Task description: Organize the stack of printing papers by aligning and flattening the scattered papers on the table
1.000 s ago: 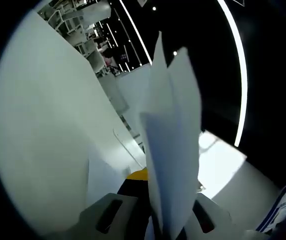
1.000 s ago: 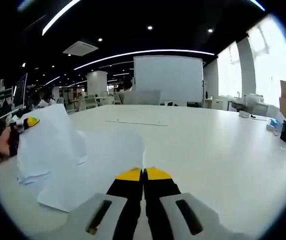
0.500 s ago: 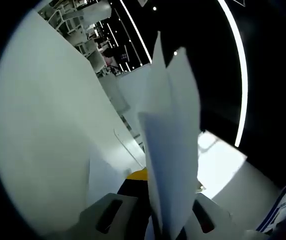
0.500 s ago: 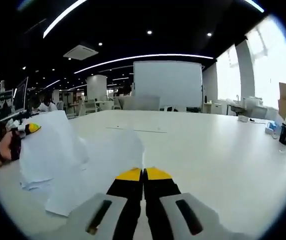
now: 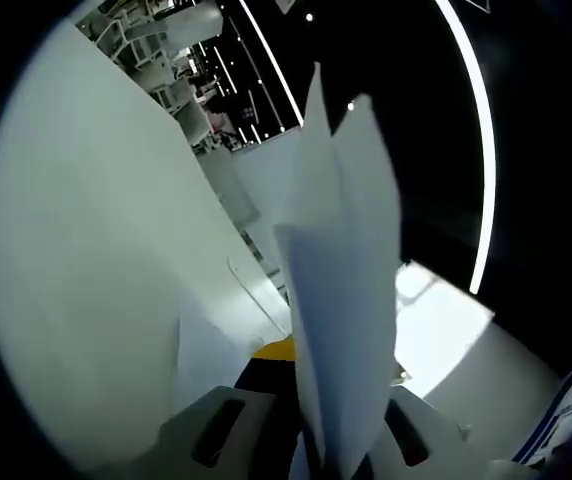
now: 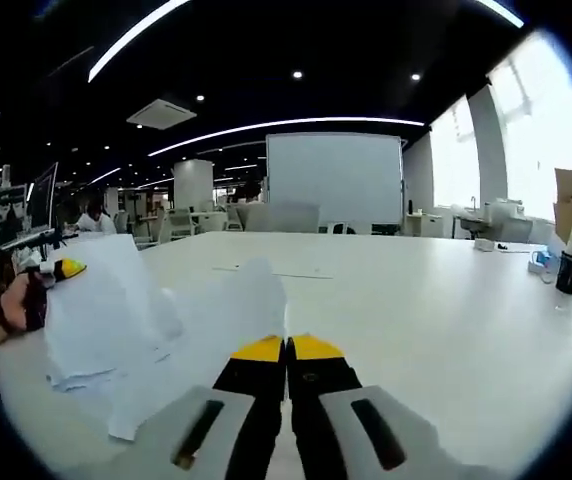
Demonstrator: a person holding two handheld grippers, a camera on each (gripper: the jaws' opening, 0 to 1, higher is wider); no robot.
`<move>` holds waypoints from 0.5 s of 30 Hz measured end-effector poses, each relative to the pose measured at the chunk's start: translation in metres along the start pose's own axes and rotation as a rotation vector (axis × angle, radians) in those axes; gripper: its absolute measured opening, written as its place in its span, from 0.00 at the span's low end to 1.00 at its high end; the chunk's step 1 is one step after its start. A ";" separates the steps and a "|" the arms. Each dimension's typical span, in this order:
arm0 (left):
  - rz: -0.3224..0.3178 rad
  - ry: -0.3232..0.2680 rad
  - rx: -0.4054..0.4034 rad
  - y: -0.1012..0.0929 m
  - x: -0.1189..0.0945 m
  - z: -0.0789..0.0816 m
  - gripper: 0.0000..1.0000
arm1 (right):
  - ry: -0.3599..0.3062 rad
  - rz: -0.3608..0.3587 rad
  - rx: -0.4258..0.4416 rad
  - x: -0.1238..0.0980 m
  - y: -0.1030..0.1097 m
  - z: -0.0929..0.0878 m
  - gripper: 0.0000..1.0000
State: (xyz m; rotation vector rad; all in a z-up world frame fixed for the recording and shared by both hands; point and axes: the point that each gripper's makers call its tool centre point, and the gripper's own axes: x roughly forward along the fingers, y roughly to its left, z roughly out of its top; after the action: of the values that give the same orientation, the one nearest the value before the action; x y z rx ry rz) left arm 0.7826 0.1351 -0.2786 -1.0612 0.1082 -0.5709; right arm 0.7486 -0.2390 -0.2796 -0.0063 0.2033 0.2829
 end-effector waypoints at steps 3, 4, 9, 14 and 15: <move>0.000 0.000 0.000 0.000 0.000 0.000 0.06 | -0.008 0.003 0.001 -0.001 0.001 0.003 0.00; 0.000 0.000 0.001 0.001 0.000 0.000 0.06 | -0.010 0.002 0.000 -0.001 0.002 0.004 0.00; -0.001 0.000 0.001 0.001 0.000 0.001 0.06 | -0.023 0.004 -0.004 -0.004 0.003 0.010 0.00; -0.001 0.001 0.001 0.001 0.000 0.001 0.06 | -0.042 0.003 -0.008 -0.007 0.004 0.018 0.00; 0.000 0.001 0.003 0.001 0.000 0.001 0.06 | -0.044 0.003 -0.008 -0.008 0.004 0.019 0.00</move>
State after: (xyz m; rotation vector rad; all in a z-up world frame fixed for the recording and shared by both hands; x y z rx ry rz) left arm 0.7832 0.1359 -0.2792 -1.0584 0.1076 -0.5717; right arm 0.7438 -0.2363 -0.2592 -0.0080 0.1583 0.2867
